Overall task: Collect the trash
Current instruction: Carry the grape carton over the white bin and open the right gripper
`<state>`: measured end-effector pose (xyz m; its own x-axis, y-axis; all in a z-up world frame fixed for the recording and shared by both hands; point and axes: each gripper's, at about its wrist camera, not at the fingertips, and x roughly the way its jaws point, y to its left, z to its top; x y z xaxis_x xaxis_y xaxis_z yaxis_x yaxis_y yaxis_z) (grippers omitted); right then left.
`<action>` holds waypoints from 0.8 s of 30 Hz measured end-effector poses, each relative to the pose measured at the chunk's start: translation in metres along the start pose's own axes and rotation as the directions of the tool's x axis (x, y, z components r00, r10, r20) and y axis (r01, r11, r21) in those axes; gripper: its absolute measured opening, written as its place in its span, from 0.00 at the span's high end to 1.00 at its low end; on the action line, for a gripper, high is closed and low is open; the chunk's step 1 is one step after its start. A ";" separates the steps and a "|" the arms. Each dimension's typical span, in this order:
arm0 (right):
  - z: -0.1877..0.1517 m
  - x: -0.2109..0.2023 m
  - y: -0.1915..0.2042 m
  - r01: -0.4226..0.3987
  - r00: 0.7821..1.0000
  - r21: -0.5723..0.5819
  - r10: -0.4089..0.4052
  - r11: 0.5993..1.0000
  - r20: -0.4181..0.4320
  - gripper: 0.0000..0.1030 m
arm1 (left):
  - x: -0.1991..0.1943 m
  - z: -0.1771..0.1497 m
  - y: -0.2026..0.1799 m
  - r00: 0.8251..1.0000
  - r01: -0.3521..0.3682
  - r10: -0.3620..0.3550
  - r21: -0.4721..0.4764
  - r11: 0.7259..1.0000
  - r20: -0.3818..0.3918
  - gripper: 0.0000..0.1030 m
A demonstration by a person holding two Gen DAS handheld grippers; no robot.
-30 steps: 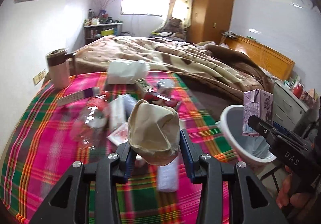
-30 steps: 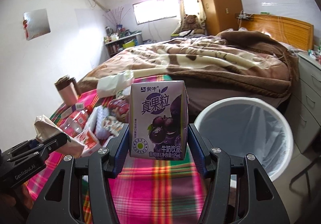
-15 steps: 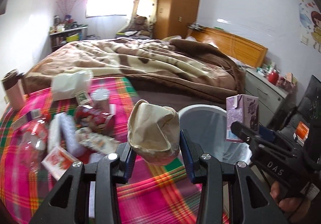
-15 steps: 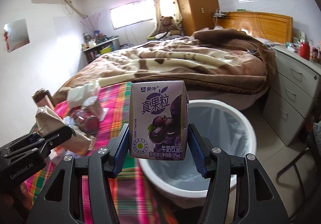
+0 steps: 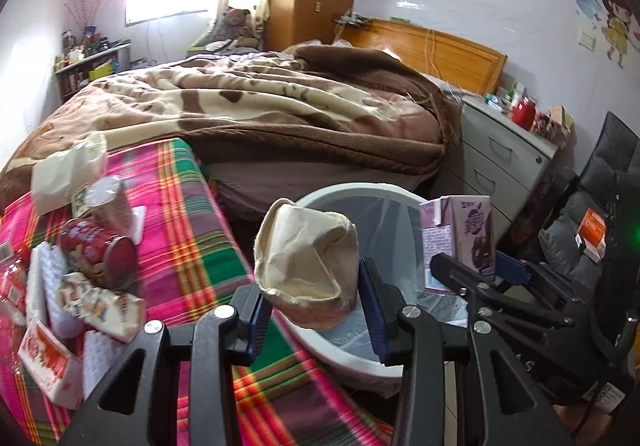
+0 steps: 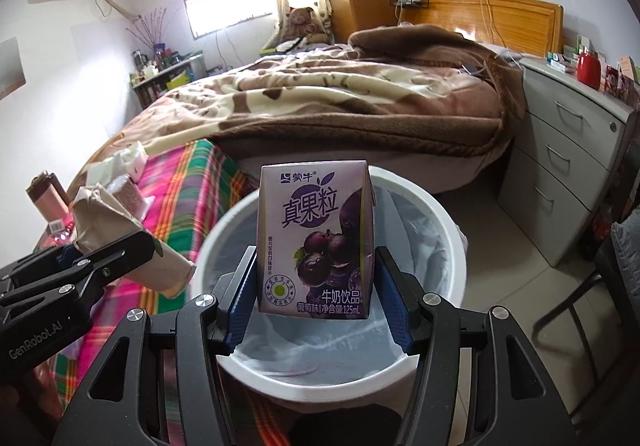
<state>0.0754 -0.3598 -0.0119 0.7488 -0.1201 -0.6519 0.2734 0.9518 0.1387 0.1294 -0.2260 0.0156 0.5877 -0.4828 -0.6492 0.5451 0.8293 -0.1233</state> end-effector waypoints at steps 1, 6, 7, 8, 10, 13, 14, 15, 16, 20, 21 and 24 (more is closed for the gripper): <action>-0.001 0.001 -0.002 0.008 1.000 0.001 -0.008 1.000 -0.006 0.44 | 0.003 0.001 -0.001 1.000 0.002 -0.002 0.001 1.000 -0.004 0.58; -0.002 0.004 -0.012 0.038 0.999 0.014 -0.037 0.999 -0.027 0.44 | 0.021 0.000 -0.009 0.999 0.012 -0.012 0.017 1.000 -0.048 0.58; -0.002 0.005 -0.014 0.043 0.999 0.016 -0.043 0.999 -0.030 0.44 | 0.022 0.000 -0.010 0.999 0.011 -0.010 0.019 1.000 -0.048 0.56; -0.003 0.005 -0.014 0.047 0.998 0.015 -0.046 0.999 -0.031 0.44 | 0.023 0.000 -0.011 0.999 0.014 -0.013 0.021 1.000 -0.046 0.51; -0.002 0.007 -0.017 0.046 0.998 0.015 -0.045 0.999 -0.037 0.44 | 0.024 0.000 -0.012 0.998 0.025 -0.025 0.013 1.000 -0.050 0.44; -0.002 0.010 -0.017 0.041 0.998 0.011 -0.041 0.999 -0.055 0.44 | 0.024 0.001 -0.009 0.998 0.031 -0.031 -0.004 1.000 -0.051 0.35; -0.003 0.009 -0.016 0.046 0.997 0.006 -0.046 0.999 -0.055 0.43 | 0.022 0.001 -0.008 0.998 0.030 -0.031 -0.007 1.000 -0.046 0.33; -0.003 0.009 -0.015 0.059 0.997 0.002 -0.059 0.998 -0.054 0.43 | 0.021 0.001 -0.006 0.999 0.031 -0.031 -0.011 0.999 -0.044 0.32; -0.003 0.009 -0.014 0.069 0.996 -0.005 -0.070 0.998 -0.054 0.43 | 0.019 0.001 -0.005 0.999 0.032 -0.032 -0.015 0.999 -0.041 0.31; -0.001 0.006 -0.012 0.071 0.996 -0.010 -0.071 0.997 -0.044 0.39 | 0.012 0.000 0.001 0.999 0.029 -0.029 -0.017 0.999 -0.030 0.28; -0.001 0.004 -0.011 0.071 0.997 -0.013 -0.071 0.997 -0.039 0.39 | 0.010 0.000 0.003 0.999 0.026 -0.026 -0.021 0.999 -0.028 0.28; 0.000 -0.002 -0.008 0.067 0.997 -0.016 -0.067 0.998 -0.023 0.38 | 0.002 -0.002 0.009 1.000 0.013 -0.014 -0.033 0.999 -0.017 0.26</action>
<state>0.0717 -0.3671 -0.0118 0.7144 -0.1768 -0.6770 0.3126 0.9463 0.0827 0.1346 -0.2190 0.0117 0.5700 -0.4895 -0.6599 0.5328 0.8316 -0.1567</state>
